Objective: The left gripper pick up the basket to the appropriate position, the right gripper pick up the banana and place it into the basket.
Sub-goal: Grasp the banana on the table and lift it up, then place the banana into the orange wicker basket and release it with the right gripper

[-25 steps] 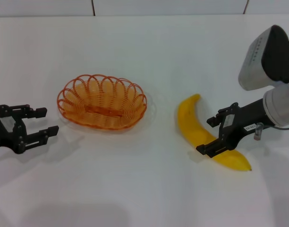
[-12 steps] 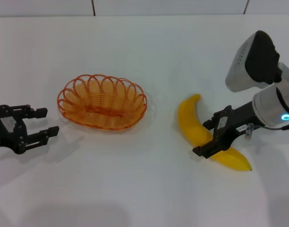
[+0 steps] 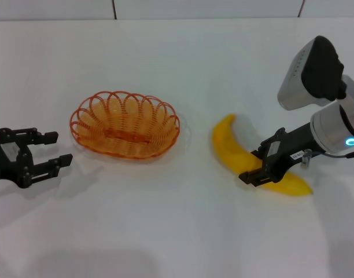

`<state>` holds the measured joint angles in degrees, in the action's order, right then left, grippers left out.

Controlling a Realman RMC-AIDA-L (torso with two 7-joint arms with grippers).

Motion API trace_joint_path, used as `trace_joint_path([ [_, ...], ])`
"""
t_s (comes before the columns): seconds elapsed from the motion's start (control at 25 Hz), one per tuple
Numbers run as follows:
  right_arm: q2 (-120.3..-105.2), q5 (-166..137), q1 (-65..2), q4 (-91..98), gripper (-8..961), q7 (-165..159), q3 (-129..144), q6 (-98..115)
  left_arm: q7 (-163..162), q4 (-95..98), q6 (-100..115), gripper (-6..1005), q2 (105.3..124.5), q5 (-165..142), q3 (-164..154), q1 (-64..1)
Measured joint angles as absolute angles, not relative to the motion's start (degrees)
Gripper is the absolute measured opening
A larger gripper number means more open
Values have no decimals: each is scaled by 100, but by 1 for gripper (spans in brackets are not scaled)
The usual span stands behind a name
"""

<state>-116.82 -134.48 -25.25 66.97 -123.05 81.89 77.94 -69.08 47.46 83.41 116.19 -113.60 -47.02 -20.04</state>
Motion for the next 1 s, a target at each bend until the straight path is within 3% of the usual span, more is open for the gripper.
trace_joint_path([
  [0.24,-11679,-13447,-2518,6792,604,-12303,8061,7796,-6908,4746,8341,567,11619,-11356,-4702,-1991],
  [0.32,-11680,-13448,-2498,6895,472,-12292,7936,7794,-6908,4746,8341,566,11619,-11363,-4702,-1990],
  [0.72,-11712,-13165,-2666,7706,472,-12302,8399,7323,-6940,4746,8340,562,11619,-11369,-4702,-1969],
  [1.0,-11725,-13121,-3557,7418,472,-12562,9470,6819,-6954,4753,8341,562,11619,-11373,-4702,-2006],
])
